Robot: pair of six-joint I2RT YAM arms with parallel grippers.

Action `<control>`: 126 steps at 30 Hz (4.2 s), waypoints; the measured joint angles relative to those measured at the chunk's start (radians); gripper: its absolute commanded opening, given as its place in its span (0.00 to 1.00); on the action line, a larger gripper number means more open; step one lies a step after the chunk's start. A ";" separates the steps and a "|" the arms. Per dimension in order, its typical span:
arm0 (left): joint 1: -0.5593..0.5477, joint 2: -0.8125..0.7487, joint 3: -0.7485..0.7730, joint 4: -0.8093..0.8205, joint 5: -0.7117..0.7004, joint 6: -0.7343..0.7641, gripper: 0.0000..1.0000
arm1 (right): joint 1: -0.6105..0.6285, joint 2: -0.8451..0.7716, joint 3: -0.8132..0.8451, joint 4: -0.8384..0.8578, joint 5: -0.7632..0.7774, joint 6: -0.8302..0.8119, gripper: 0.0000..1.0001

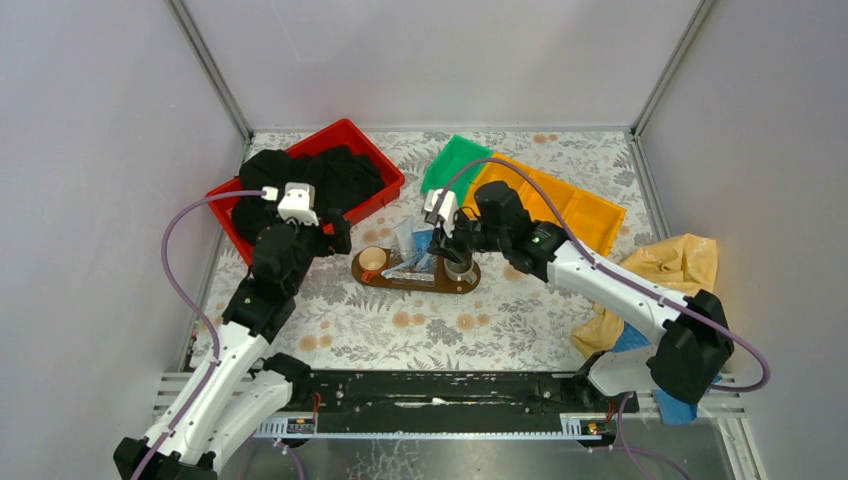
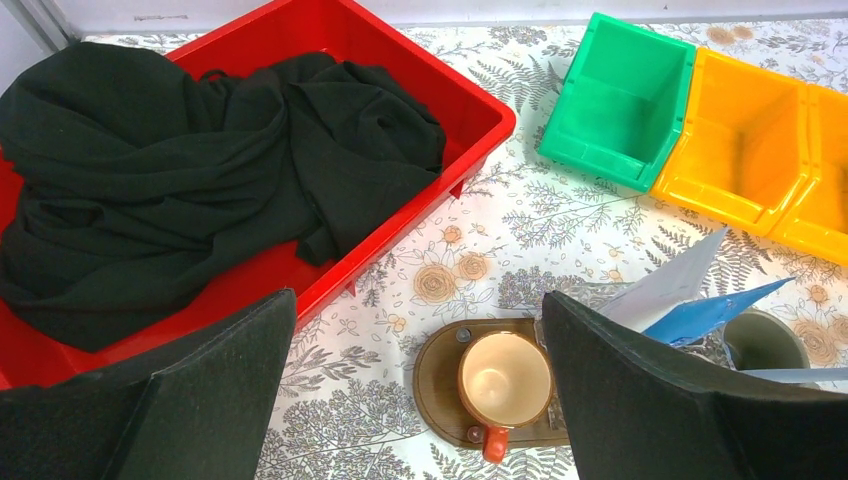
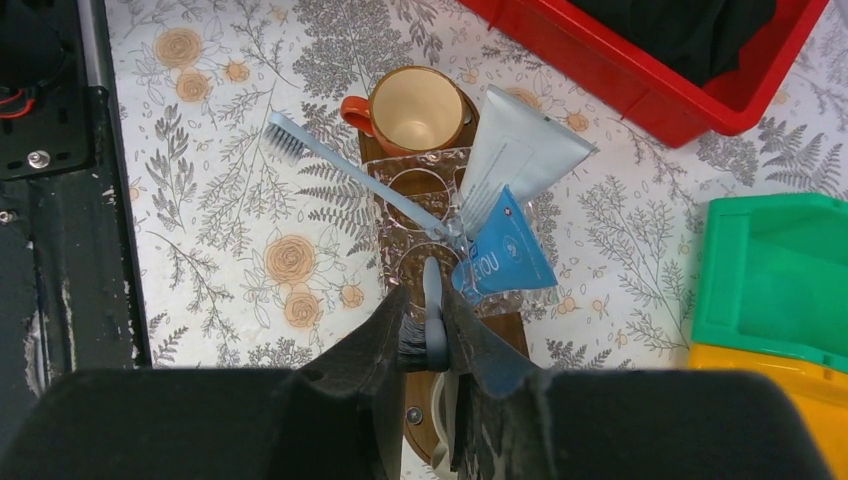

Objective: Prepare toiletry sets of a toothbrush and toothpaste on the tray

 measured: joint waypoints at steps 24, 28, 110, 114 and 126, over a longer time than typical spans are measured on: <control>0.005 -0.009 0.000 0.005 0.019 0.000 1.00 | 0.052 0.096 0.001 0.032 0.079 -0.045 0.08; 0.005 -0.009 0.000 0.007 0.020 0.000 1.00 | 0.056 0.093 -0.007 0.039 0.077 -0.063 0.12; 0.023 -0.007 0.000 0.009 0.043 -0.001 1.00 | 0.154 0.017 -0.111 0.061 0.155 -0.248 0.36; 0.023 -0.007 0.000 0.009 0.043 -0.001 1.00 | 0.154 0.017 -0.111 0.060 0.152 -0.248 0.39; 0.023 -0.007 0.000 0.010 0.043 -0.001 1.00 | 0.154 0.017 -0.099 0.015 0.137 -0.212 0.55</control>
